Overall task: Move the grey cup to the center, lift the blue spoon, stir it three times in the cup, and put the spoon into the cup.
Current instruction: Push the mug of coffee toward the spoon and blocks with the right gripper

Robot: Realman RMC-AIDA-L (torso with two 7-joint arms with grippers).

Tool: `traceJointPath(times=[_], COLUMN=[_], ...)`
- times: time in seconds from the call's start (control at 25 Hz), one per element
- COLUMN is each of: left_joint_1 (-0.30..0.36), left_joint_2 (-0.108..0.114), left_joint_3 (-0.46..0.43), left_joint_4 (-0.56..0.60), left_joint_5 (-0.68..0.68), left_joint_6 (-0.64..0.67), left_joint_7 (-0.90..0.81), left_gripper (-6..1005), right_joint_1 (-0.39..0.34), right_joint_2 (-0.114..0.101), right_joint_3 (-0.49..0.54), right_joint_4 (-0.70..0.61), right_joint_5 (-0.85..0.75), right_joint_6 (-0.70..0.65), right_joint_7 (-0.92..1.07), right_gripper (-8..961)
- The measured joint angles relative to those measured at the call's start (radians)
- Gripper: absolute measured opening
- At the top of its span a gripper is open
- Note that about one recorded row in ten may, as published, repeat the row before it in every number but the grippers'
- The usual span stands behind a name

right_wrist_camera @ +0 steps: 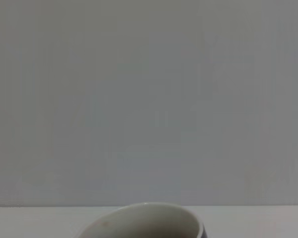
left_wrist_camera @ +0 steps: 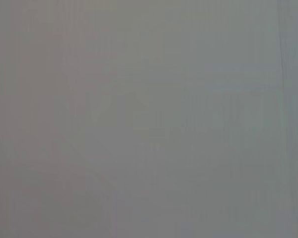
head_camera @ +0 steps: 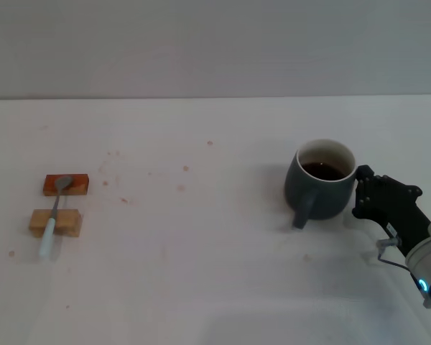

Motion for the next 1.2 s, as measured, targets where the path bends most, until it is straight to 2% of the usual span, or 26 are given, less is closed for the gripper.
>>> traceJointPath(times=[1.2], left_joint_1=[0.009], left_joint_2=[0.000], left_joint_3=[0.000], left_joint_4=[0.000], left_joint_5=[0.000], left_joint_6=[0.013], left_joint_7=[0.000], left_gripper=[812], right_joint_1=[0.049], right_joint_2=[-0.004], right_joint_3=[0.023], right_joint_4=[-0.045], right_joint_5=[0.010], right_joint_6=[0.052], right_joint_7=[0.000], right_gripper=[-1])
